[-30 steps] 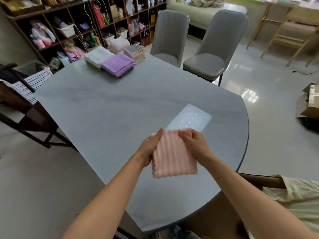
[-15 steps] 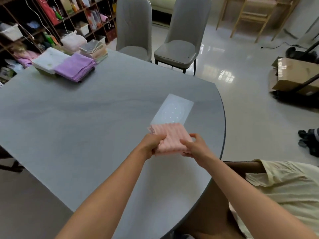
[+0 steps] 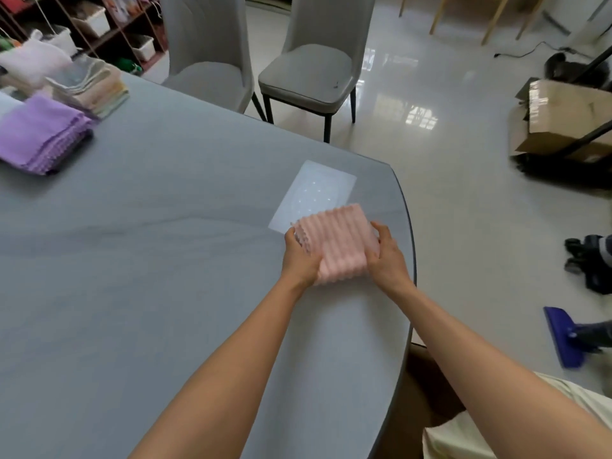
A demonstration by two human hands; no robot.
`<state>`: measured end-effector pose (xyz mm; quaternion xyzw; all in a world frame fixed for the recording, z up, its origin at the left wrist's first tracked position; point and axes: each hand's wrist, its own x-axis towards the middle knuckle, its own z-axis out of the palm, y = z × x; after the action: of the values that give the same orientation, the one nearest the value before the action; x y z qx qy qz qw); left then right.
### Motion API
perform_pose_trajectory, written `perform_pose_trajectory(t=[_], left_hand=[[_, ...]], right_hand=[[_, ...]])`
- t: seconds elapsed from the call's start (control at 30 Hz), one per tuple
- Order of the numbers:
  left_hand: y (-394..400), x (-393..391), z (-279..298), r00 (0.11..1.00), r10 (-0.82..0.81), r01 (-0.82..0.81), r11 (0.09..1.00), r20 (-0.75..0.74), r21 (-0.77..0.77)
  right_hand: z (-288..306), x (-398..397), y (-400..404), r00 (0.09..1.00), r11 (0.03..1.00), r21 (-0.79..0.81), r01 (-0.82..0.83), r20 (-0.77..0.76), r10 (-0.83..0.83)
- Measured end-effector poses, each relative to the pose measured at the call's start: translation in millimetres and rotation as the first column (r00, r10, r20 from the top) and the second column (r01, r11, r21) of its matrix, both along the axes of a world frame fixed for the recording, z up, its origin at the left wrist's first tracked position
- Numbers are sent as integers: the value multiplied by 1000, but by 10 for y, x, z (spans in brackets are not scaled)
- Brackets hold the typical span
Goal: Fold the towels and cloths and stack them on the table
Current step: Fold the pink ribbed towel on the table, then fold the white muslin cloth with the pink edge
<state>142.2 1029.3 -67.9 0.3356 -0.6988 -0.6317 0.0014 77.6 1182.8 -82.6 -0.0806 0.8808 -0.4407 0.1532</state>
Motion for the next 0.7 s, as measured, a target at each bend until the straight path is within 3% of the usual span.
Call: perform_pose_trajectory(t=[0.07, 0.13, 0.2, 0.3, 0.4, 0.47, 0.6, 0.7], left_hand=[[30, -42, -135, 1000, 4, -3, 999, 27, -49], [36, -59, -251, 998, 11, -7, 997, 54, -74], [12, -8, -316, 995, 3, 6, 996, 103, -87], [-102, 83, -376, 972, -74, 108, 984, 224, -143], [-245, 326, -322, 927, -180, 261, 940, 330, -219], [-342, 526, -268, 898, -236, 345, 902, 370, -260], [-626, 1100, -32, 898, -208, 340, 887, 388, -312], [-833, 1768, 167, 909, -127, 278, 894, 396, -351]], right_hand=[[-97, -17, 11, 1000, 998, 65, -3, -25, 4], [-245, 16, -12, 989, 980, 196, 32, -149, -3], [-348, 95, -11, 960, 933, 359, 0, -262, 101], [-447, 96, 53, 971, 885, 451, -112, -139, 194], [-379, 93, 25, 955, 844, 533, -63, -214, 207], [-266, 154, -78, 934, 844, 533, -62, -267, 237], [45, 613, -544, 874, 880, 373, -294, -269, 405], [235, 1178, -944, 796, 802, 329, -499, -191, 574]])
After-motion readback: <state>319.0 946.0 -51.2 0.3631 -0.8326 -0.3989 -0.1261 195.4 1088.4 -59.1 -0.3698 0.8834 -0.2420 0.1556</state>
